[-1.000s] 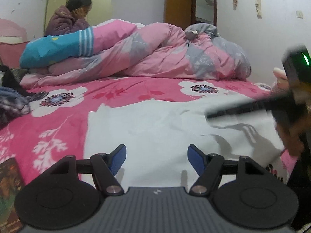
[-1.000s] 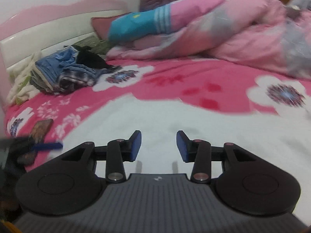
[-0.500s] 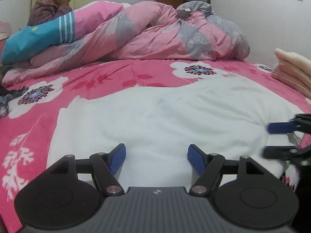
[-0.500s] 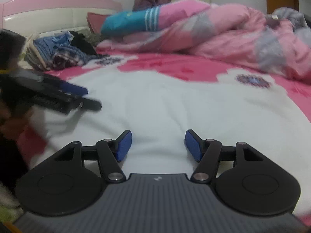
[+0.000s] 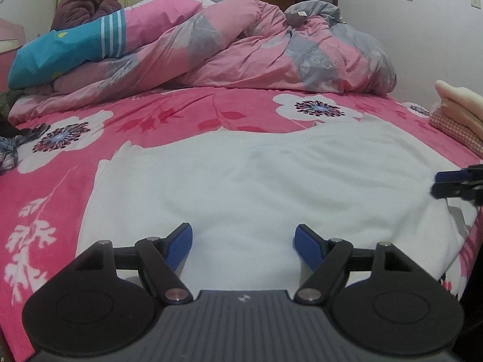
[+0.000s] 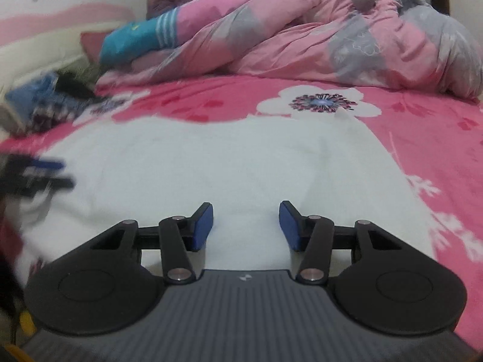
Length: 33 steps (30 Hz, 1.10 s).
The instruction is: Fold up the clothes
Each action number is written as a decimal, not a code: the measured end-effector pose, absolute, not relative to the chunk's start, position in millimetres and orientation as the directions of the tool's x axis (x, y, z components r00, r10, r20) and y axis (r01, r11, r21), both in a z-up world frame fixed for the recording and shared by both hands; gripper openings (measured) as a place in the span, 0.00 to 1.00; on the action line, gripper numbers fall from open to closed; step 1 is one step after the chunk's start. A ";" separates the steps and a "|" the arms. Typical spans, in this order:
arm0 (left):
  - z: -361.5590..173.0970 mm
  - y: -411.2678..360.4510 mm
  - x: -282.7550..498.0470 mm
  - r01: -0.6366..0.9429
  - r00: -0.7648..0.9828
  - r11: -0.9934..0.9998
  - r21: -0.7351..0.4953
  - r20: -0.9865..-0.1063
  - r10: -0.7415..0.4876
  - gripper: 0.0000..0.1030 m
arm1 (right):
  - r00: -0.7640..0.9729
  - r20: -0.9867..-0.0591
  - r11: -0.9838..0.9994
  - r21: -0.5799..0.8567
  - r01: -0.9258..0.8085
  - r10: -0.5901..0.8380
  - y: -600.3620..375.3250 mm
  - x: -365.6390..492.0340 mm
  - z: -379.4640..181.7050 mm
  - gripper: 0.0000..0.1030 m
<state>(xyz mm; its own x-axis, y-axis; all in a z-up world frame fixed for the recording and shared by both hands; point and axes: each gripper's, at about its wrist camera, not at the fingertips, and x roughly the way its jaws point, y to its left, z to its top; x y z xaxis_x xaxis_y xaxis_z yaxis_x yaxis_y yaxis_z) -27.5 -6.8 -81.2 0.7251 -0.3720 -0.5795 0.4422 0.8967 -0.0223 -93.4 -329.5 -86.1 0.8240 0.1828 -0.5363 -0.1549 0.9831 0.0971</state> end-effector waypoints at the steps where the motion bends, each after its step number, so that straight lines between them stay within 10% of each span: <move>1: -81.2 -6.8 -27.5 0.444 0.725 0.896 -0.019 -0.580 -0.372 0.75 | 0.815 -0.546 0.981 0.102 -0.164 0.193 -332.7 -96.8 -81.6 0.36; 11: -82.4 -9.2 -25.6 0.435 0.730 0.900 -0.008 -0.582 -0.358 0.77 | 0.805 -0.593 0.998 0.058 0.011 0.025 -412.4 -20.1 -84.0 0.03; 28: -81.0 -8.0 -22.5 0.440 0.724 0.898 -0.011 -0.588 -0.362 0.81 | 0.783 -0.607 0.984 0.004 0.177 -0.139 -436.5 21.2 -70.0 0.04; 33: -81.4 -8.5 -20.6 0.437 0.722 0.899 -0.015 -0.590 -0.361 0.82 | 0.837 -0.540 0.995 0.083 -0.054 0.090 -413.4 -48.5 -52.3 0.03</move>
